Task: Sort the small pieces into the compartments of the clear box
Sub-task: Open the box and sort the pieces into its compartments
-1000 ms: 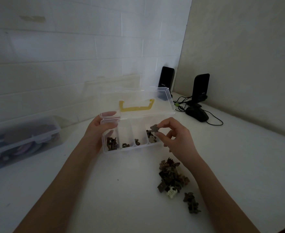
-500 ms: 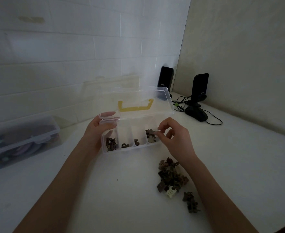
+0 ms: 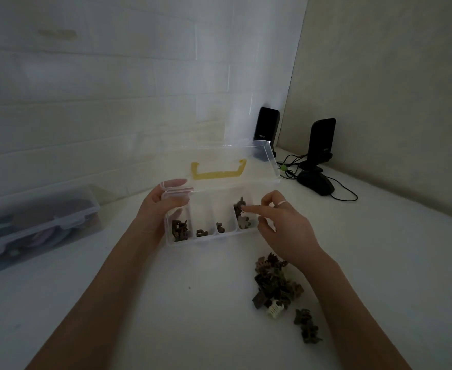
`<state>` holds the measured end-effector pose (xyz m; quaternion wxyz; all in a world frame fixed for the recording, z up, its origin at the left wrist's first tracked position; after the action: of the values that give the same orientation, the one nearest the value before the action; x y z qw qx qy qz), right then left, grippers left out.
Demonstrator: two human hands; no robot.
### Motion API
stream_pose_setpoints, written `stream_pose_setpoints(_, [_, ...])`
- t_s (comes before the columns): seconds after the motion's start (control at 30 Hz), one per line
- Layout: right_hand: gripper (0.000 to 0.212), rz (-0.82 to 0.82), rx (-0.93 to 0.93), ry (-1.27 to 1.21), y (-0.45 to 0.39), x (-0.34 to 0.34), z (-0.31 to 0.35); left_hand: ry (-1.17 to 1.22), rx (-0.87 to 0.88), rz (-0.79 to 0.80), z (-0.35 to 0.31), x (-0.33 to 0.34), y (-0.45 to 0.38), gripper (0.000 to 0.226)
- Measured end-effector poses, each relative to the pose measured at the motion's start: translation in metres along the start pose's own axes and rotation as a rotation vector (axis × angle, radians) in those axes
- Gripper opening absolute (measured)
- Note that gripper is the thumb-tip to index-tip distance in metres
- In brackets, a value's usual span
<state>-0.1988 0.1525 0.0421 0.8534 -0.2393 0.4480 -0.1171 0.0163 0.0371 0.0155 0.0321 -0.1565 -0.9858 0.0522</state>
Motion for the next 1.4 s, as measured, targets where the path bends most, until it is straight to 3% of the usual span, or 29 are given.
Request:
stream_pose_setpoints(0.13, [0.044,-0.002,0.044,-0.109,0.000,-0.005,-0.001,-0.001,0.001,0.001,-0.001,0.000,-0.002,0.041])
stream_pose_setpoints(0.97, [0.027,-0.040,0.077,-0.259,0.000,-0.012,0.002,0.027,-0.013,-0.048,-0.001,-0.003,0.000,0.033])
stream_pose_setpoints(1.4, [0.024,0.181,0.111,-0.425,0.005,-0.025,0.003,0.019,-0.025,-0.064,0.000,-0.006,0.000,0.033])
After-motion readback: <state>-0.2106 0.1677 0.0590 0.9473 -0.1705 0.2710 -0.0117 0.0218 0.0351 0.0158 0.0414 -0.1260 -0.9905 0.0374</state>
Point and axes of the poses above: each hand's wrist, its own y-axis away from the middle knuckle, its own x-axis out of the palm, z = x × y, the point moved 5 cm from there along -y, towards the middle knuckle, and after that the axes turned 13 degrees about -y, right-handed, at the moved point
